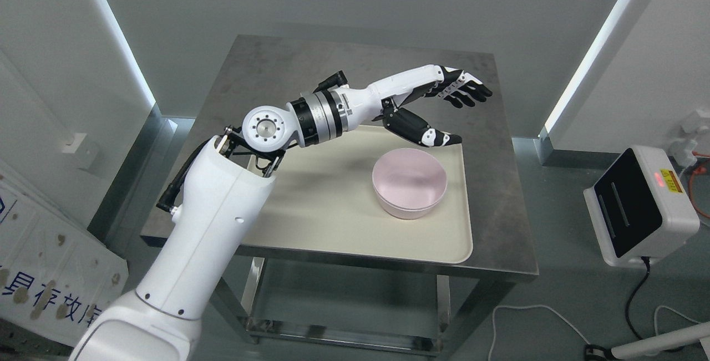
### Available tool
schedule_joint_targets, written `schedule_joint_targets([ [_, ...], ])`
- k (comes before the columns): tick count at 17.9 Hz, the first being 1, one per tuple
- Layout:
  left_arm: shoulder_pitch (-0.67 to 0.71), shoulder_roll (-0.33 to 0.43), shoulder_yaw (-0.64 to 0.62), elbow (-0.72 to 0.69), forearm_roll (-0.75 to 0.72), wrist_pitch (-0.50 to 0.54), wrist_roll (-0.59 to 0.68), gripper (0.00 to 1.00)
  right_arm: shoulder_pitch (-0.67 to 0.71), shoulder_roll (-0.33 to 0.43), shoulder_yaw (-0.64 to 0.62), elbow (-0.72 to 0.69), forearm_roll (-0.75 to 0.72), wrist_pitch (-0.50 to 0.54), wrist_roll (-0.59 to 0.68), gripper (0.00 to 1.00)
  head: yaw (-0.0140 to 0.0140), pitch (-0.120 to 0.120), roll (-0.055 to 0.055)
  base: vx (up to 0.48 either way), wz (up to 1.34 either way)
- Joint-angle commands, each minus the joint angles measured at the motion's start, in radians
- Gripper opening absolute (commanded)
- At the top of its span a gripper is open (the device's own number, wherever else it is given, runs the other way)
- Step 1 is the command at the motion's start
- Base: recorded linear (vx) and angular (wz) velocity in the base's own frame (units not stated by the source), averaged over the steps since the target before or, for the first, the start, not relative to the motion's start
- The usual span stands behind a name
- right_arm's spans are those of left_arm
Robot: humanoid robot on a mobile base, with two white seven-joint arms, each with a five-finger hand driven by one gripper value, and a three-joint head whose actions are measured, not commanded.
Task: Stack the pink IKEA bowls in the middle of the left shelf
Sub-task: 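Release the bowl and move the left hand to the stacked bowls' rim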
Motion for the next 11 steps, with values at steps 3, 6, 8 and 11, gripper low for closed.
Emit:
schedule_joint_targets([
  [3, 0.186, 0.036, -0.015, -0.266, -0.126, -0.012, -0.012, 0.90, 0.002, -0.017, -0.011, -0.034, 0.000, -0.001, 0.001, 1.00, 0.0000, 0.000, 0.000, 0.000, 0.00],
  [6, 0.186, 0.090, -0.039, -0.266, -0.328, -0.006, -0.072, 0.90, 0.002, -0.017, -0.011, -0.034, 0.000, -0.001, 0.001, 1.00, 0.0000, 0.000, 0.000, 0.000, 0.00],
  [8, 0.188, 0.101, -0.039, -0.266, -0.381, -0.004, -0.156, 0.89, 0.002, -0.017, -0.011, -0.034, 0.000, -0.001, 0.001, 1.00, 0.0000, 0.000, 0.000, 0.000, 0.00],
  [11, 0.186, 0.124, -0.039, -0.266, -0.434, -0.003, -0.185, 0.88, 0.002, -0.017, -0.011, -0.034, 0.000, -0.001, 0.001, 1.00, 0.0000, 0.000, 0.000, 0.000, 0.00],
])
